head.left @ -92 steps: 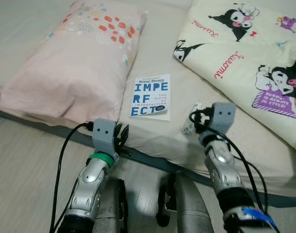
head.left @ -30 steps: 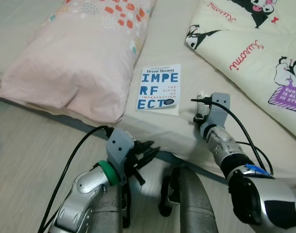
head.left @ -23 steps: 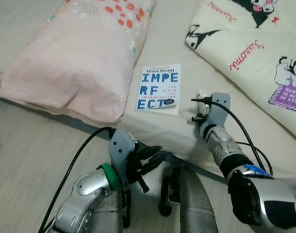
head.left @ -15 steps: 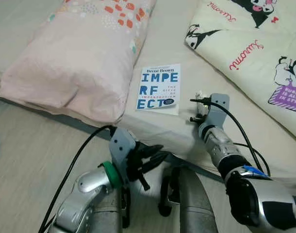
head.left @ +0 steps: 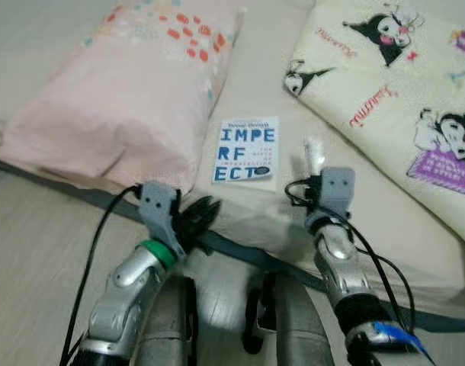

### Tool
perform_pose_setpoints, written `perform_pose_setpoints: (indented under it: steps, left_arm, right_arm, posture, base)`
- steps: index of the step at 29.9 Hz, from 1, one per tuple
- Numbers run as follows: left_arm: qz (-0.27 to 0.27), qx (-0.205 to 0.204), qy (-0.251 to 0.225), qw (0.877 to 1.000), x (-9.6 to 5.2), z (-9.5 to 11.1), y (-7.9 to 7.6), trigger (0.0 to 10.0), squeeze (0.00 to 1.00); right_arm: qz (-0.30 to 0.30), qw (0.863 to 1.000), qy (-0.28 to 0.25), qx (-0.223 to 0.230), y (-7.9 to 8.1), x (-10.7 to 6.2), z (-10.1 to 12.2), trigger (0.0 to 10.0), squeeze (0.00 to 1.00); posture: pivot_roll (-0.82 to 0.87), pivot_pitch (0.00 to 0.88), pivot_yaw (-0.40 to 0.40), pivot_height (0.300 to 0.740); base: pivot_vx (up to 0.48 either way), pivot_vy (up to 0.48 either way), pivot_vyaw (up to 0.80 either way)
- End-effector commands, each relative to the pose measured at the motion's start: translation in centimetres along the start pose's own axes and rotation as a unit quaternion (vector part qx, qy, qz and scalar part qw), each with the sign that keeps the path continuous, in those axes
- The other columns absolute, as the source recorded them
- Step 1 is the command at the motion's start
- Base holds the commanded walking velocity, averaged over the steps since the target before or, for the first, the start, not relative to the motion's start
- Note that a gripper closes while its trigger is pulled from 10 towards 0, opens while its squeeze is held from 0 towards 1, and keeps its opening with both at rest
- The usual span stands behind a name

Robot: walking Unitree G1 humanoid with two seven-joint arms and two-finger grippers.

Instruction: Clean up the room

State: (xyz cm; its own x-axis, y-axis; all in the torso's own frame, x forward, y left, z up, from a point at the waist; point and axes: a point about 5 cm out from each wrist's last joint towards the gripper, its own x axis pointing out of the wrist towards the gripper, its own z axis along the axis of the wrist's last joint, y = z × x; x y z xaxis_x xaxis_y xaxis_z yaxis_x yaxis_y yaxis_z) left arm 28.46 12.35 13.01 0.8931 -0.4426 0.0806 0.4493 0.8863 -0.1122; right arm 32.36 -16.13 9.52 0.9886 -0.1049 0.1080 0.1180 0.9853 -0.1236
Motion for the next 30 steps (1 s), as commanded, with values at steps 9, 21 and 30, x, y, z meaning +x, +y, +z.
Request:
perform_pose_setpoints:
  steps: [9, 21, 30]
  left_arm:
    - [0.171, 0.034, 0.041, 0.984, -0.1, -2.3, 3.3, 10.0, 0.0]
    - [0.193, 0.059, 0.005, 0.979, 0.8, -1.2, 3.6, 10.0, 0.0]
    - [0.178, 0.055, -0.012, 0.982, 1.8, -1.0, 3.0, 10.0, 0.0]
  right_arm:
    - [0.003, 0.998, -0.055, -0.021, -0.3, -0.4, 1.0, 10.0, 0.0]
    - [0.027, 0.998, -0.057, -0.018, 0.4, -1.2, 1.3, 10.0, 0.0]
    - [0.025, 0.998, -0.055, -0.016, 0.4, -0.9, 1.3, 10.0, 0.0]
  posture:
    - [0.05, 0.143, -0.026, 0.631]
    - [0.05, 0.132, -0.03, 0.651]
    - [0.04, 0.11, -0.012, 0.691]
  base:
    - [0.0, 0.0, 0.0]
    - [0.0, 0.0, 0.0]
    - [0.0, 0.0, 0.0]
